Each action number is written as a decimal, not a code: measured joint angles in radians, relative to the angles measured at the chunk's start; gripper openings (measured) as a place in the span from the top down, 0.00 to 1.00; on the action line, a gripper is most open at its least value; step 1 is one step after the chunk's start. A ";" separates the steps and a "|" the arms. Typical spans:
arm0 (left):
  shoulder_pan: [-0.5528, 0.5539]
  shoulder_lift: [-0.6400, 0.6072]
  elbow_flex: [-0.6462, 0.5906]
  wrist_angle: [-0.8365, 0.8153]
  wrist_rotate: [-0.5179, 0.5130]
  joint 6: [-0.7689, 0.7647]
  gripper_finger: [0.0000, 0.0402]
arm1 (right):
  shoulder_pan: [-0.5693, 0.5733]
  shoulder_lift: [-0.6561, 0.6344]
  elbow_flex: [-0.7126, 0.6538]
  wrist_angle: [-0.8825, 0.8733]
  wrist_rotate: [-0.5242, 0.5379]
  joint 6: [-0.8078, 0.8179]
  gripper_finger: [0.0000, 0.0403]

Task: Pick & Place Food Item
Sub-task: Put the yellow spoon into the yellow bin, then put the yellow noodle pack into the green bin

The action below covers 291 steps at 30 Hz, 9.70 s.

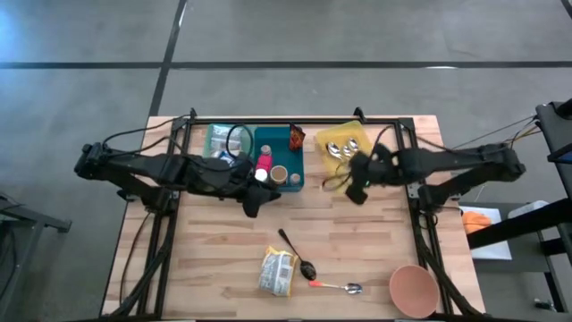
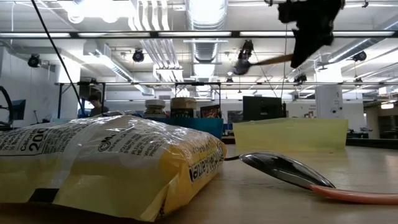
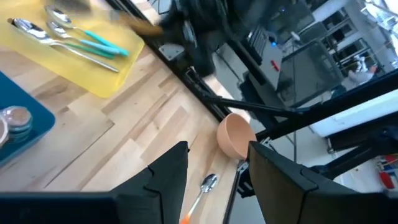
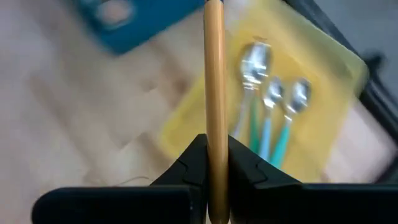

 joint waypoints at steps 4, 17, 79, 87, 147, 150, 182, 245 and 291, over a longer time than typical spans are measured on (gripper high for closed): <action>0.000 0.000 0.000 -0.015 -0.020 0.000 0.56 | -0.118 -0.092 -0.122 0.073 0.012 0.126 0.95; 0.000 0.000 0.000 -0.015 -0.045 0.000 0.56 | -0.241 -0.036 -0.328 0.261 -0.070 0.143 0.95; -0.003 0.000 0.000 -0.022 -0.045 0.006 0.56 | -0.309 0.290 -0.321 0.391 -0.207 -0.129 0.45; -0.003 0.000 0.000 -0.024 -0.045 0.005 0.56 | -0.310 0.285 -0.321 0.391 -0.208 -0.130 0.33; -0.094 0.579 -0.075 -0.171 0.430 -0.037 0.56 | 0.074 -0.076 -0.180 0.167 -0.334 -0.026 0.30; -0.097 0.526 -0.133 -0.161 0.382 -0.156 0.56 | 0.074 -0.076 -0.181 0.170 -0.334 -0.024 0.30; -0.110 0.359 -0.522 0.363 0.367 -0.436 0.56 | 0.074 -0.076 -0.226 0.200 -0.337 -0.019 0.30; -0.112 0.298 -0.383 0.398 0.212 -0.345 1.00 | 0.074 -0.076 -0.236 0.208 -0.346 -0.019 0.30; 0.486 -0.159 -0.114 -0.564 -0.216 0.133 1.00 | 0.074 -0.076 -0.252 0.219 -0.337 0.005 0.30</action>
